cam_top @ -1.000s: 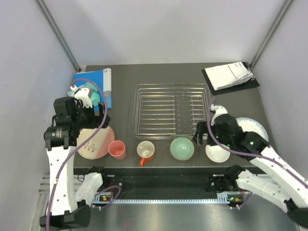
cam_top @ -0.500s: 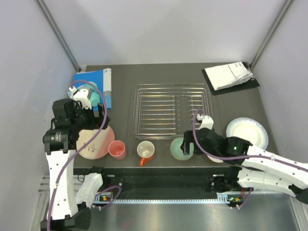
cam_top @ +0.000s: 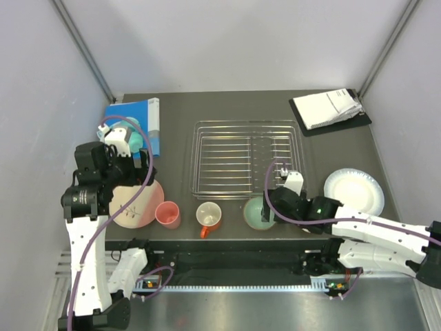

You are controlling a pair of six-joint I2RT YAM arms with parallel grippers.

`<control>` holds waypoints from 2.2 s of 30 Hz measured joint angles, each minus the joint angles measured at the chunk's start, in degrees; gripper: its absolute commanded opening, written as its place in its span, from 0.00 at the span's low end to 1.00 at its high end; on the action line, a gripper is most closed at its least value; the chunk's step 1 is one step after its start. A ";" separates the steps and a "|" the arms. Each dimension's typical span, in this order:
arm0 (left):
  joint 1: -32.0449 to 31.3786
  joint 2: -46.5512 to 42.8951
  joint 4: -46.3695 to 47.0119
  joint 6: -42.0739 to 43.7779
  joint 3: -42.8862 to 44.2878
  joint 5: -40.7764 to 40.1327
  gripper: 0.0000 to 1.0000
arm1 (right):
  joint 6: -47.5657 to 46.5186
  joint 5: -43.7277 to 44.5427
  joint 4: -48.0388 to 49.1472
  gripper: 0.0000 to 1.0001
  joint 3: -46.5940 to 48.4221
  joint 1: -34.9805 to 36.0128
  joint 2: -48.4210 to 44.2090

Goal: Load the mixed dishes into the dish rack

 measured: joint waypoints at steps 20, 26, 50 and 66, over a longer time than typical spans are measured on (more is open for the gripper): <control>0.04 0.00 -1.75 1.57 2.91 -1.42 0.99 | 0.33 -6.67 8.15 0.72 -4.76 -6.95 10.29; 0.04 -0.04 -1.81 1.79 2.93 -1.51 0.99 | -0.79 -8.20 9.90 0.45 -4.76 -7.54 11.13; 0.04 -0.76 -1.81 3.13 2.93 -2.95 0.99 | -1.86 -2.23 4.07 0.00 0.28 1.07 13.09; 0.04 1.53 -1.57 3.23 2.60 -1.73 0.99 | 4.07 25.14 -32.13 0.00 45.35 14.49 23.02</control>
